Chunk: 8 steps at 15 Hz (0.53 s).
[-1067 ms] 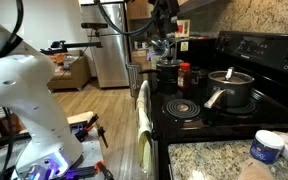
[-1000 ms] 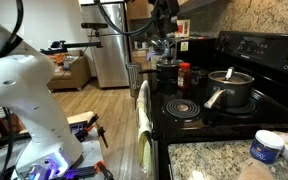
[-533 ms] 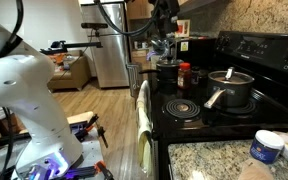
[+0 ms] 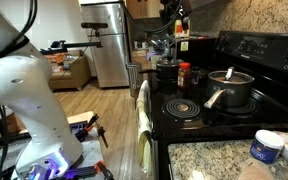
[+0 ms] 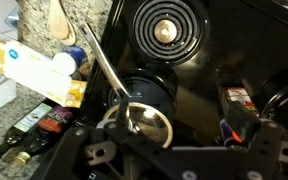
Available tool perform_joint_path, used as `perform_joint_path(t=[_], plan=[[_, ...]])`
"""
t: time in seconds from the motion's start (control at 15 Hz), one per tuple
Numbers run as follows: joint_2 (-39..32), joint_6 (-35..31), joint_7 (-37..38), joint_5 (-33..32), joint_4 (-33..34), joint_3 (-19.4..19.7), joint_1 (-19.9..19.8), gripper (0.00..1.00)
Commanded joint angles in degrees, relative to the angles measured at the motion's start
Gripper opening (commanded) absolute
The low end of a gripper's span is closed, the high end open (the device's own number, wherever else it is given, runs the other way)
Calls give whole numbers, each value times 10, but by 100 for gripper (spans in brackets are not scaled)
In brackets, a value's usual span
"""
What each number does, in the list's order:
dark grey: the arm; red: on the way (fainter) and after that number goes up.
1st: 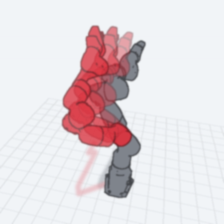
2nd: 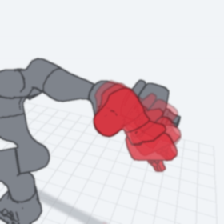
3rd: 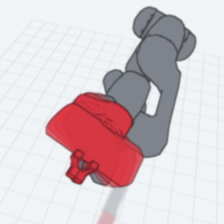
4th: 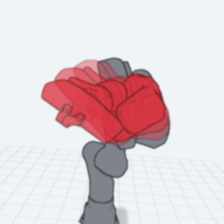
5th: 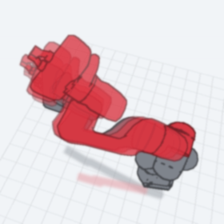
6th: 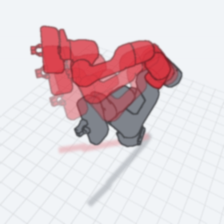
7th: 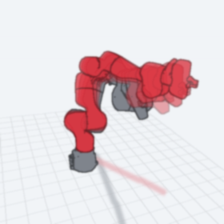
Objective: Uncover the pot on the left, put the lid on the stove, and then put the wooden spoon inside the pot
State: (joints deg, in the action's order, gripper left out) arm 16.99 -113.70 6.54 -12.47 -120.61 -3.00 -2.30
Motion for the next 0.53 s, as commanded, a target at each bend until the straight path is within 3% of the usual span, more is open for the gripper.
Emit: perform_joint_path(t=[0.0,0.47], plan=[[-123,47,-62,23,122,-4,30,100],[-308,124,-180,16,327,-37,85,100]])
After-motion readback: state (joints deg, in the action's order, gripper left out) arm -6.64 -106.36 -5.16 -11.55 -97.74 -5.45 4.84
